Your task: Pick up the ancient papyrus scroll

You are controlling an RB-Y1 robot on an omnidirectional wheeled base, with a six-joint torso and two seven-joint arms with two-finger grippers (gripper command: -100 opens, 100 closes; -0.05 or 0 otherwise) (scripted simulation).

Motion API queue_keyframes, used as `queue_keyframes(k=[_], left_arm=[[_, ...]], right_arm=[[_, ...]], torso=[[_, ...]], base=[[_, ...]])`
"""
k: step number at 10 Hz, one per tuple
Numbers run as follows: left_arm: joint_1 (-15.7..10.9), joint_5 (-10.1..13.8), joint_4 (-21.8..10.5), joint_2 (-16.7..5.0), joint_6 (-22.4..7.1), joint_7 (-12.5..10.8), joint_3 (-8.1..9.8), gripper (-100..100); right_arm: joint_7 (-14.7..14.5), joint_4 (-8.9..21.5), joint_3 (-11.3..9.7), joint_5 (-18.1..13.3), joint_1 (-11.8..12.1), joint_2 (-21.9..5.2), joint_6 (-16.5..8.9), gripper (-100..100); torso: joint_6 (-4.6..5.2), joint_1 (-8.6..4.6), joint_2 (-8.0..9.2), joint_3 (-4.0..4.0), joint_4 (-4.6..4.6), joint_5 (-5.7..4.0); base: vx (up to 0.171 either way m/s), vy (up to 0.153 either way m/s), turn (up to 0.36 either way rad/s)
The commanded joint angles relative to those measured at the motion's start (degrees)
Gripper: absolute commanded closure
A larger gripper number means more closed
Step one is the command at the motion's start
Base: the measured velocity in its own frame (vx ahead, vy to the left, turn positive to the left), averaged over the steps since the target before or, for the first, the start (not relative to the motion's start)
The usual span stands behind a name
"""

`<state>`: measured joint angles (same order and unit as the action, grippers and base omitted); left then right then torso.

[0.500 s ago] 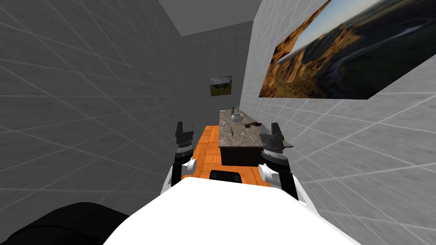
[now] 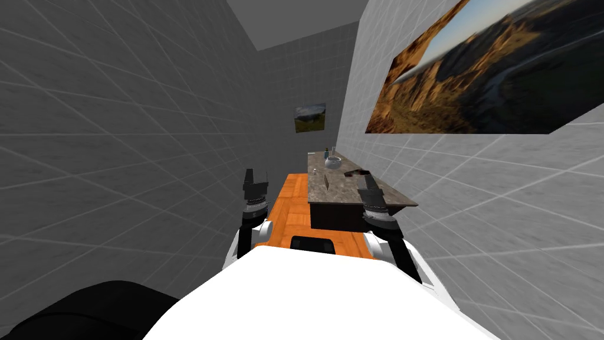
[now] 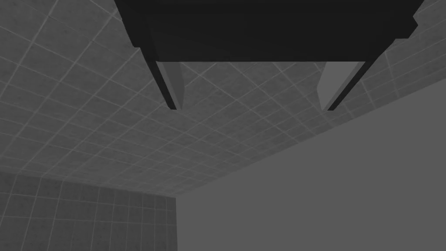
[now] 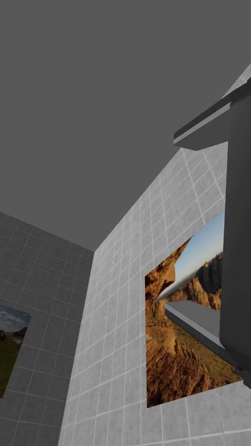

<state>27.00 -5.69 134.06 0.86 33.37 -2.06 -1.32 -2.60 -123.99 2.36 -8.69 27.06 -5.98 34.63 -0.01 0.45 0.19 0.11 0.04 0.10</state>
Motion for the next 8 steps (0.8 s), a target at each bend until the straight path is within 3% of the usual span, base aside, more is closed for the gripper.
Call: queue_keyframes(k=[1, 8], left_arm=[[0.0, 0.0, 0.0, 0.0, 0.0, 0.0, 0.0, 0], [0.0, 0.0, 0.0, 0.0, 0.0, 0.0, 0.0, 0]], right_arm=[[-0.8, 1.8, 0.3, -1.0, 0.5, -2.1, -1.3, -100], [-4.0, 10.8, 2.5, -5.8, 3.2, -10.3, -7.6, -100]], torso=[[0.0, 0.0, 0.0, 0.0, 0.0, 0.0], [0.01, 0.14, -0.02, -0.01, 0.0, 0.04]], base=[[-0.053, 0.142, 0.108], [-0.034, 0.173, 0.115]])
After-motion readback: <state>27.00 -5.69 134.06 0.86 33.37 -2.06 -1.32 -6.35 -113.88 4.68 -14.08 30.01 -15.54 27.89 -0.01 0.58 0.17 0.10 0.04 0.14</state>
